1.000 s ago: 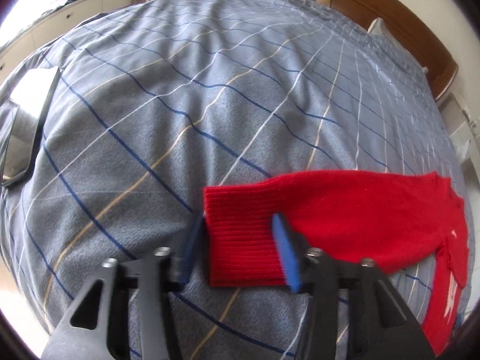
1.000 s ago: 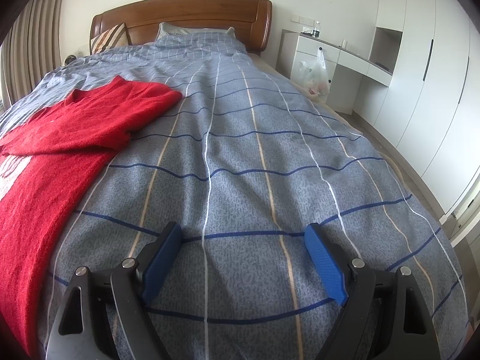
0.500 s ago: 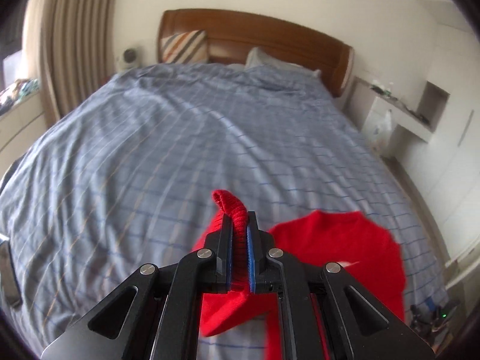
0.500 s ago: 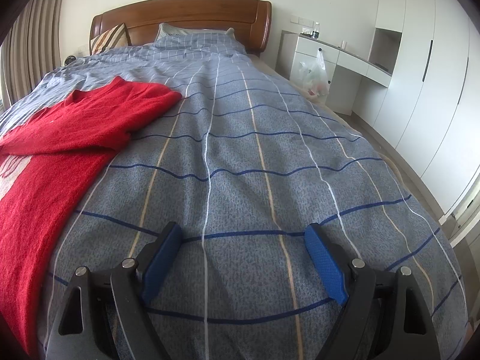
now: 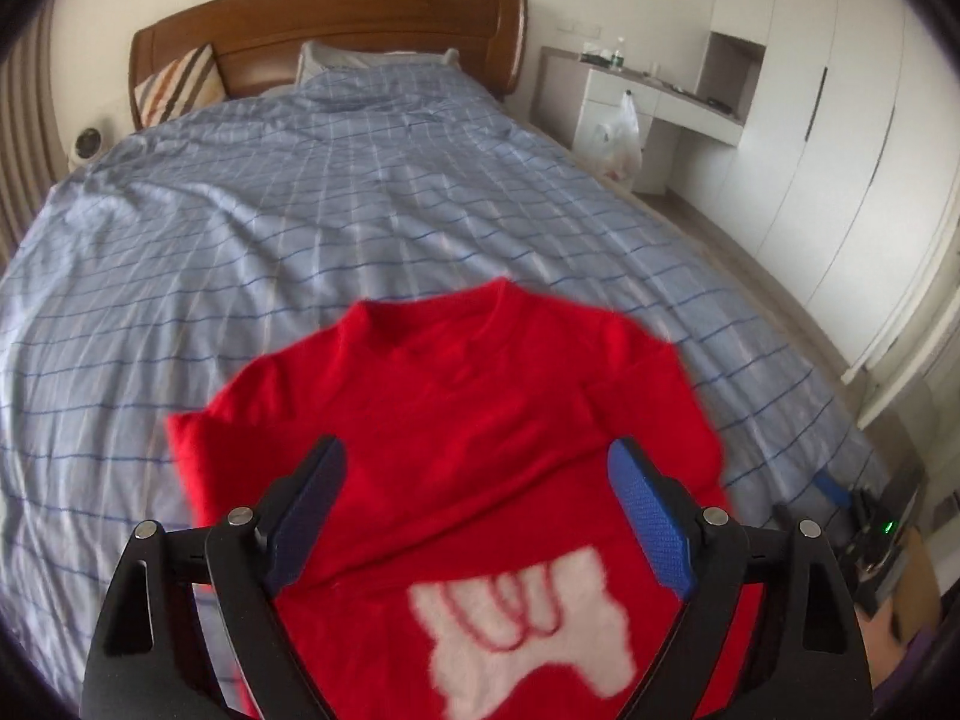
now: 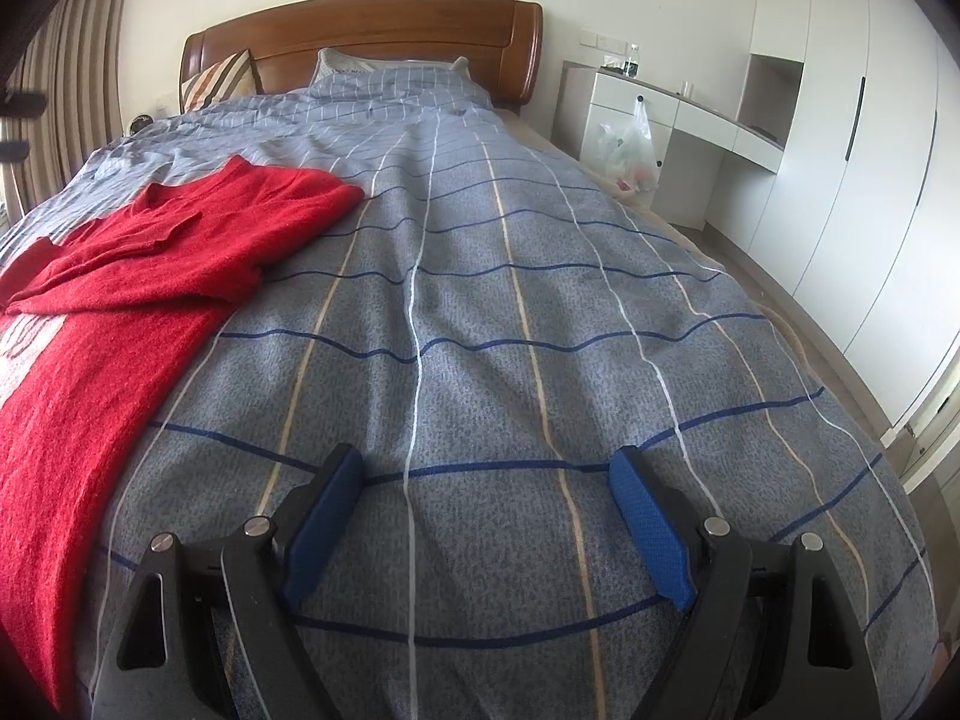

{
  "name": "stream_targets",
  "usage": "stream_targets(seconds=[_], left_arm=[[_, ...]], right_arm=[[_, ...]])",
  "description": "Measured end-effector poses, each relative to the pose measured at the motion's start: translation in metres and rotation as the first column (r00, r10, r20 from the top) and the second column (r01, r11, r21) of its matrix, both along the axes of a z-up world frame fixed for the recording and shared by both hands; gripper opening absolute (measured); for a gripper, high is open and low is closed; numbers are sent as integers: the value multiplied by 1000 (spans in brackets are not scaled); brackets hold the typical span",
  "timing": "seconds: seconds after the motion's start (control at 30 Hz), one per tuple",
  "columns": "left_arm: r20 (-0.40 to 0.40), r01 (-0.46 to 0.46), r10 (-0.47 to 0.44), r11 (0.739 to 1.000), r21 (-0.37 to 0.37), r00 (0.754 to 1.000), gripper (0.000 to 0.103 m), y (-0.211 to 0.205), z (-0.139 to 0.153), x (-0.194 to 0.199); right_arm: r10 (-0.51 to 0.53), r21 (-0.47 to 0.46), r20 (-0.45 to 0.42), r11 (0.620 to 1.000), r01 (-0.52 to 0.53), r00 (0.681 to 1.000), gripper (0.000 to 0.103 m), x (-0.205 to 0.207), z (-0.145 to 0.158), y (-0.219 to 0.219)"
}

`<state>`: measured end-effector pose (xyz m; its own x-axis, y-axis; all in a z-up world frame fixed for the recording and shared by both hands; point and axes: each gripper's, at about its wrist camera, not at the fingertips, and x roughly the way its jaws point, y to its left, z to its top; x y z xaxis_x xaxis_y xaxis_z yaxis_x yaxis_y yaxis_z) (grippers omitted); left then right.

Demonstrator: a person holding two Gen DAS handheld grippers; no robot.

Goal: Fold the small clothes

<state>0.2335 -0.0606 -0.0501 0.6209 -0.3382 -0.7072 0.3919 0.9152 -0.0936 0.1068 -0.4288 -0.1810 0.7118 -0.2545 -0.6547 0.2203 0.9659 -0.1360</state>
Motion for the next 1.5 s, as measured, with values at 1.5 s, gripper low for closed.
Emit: stream_targets(seconds=[1.5], left_arm=[[74, -437, 433, 899, 39, 898, 103, 197, -130, -82]], right_arm=[[-15, -20, 5, 1000, 15, 1000, 86, 0, 0, 3]])
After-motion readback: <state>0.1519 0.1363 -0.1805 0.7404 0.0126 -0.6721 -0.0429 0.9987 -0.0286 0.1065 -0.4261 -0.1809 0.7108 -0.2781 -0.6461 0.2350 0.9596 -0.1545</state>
